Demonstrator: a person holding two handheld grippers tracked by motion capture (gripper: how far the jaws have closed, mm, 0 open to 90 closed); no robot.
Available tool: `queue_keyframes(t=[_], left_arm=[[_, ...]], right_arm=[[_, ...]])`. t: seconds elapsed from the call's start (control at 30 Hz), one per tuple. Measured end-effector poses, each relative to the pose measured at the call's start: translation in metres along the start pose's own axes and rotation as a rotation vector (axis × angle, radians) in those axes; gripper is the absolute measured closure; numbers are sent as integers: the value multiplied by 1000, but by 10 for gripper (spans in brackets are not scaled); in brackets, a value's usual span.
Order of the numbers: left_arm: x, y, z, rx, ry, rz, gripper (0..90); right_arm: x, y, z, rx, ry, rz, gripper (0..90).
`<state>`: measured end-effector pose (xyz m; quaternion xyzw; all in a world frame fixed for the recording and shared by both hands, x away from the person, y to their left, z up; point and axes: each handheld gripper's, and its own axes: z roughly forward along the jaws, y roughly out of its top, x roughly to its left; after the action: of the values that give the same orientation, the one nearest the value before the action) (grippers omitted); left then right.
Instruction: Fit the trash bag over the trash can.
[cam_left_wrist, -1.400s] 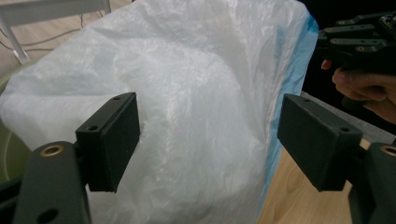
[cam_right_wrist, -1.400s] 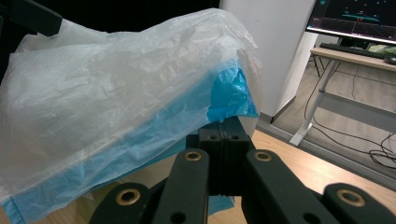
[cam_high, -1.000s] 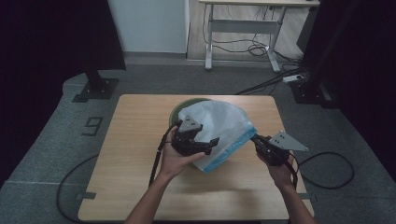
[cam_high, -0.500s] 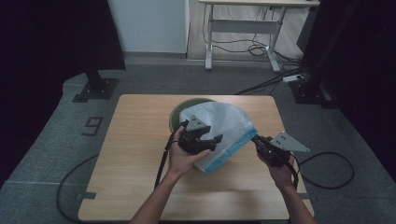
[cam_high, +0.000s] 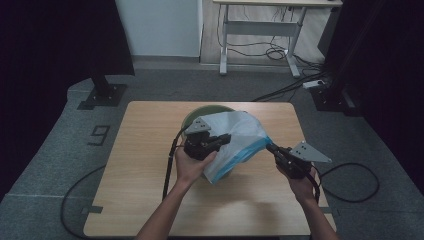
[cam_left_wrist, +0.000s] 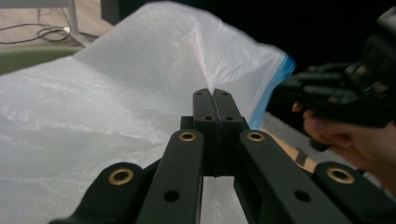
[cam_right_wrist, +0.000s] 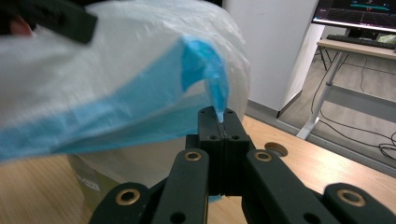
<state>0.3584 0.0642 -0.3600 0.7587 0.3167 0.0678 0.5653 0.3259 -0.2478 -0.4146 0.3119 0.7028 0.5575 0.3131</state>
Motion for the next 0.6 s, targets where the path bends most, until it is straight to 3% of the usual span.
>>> queue_keyframes(t=[0.2, 0.37, 0.4, 0.6], left_arm=[[10, 3, -12, -48, -46, -56, 897], [19, 4, -18, -85, -39, -85, 897], [21, 4, -20, -101, -36, -97, 898], [36, 2, -23, -140, -28, -162, 898]], right_arm=[[-2, -1, 0, 6, 2, 3, 883], [-1, -3, 2, 15, 9, 1, 881], [-1, -4, 4, 23, 19, 2, 838], [-1, -12, 2, 39, 25, 10, 781]])
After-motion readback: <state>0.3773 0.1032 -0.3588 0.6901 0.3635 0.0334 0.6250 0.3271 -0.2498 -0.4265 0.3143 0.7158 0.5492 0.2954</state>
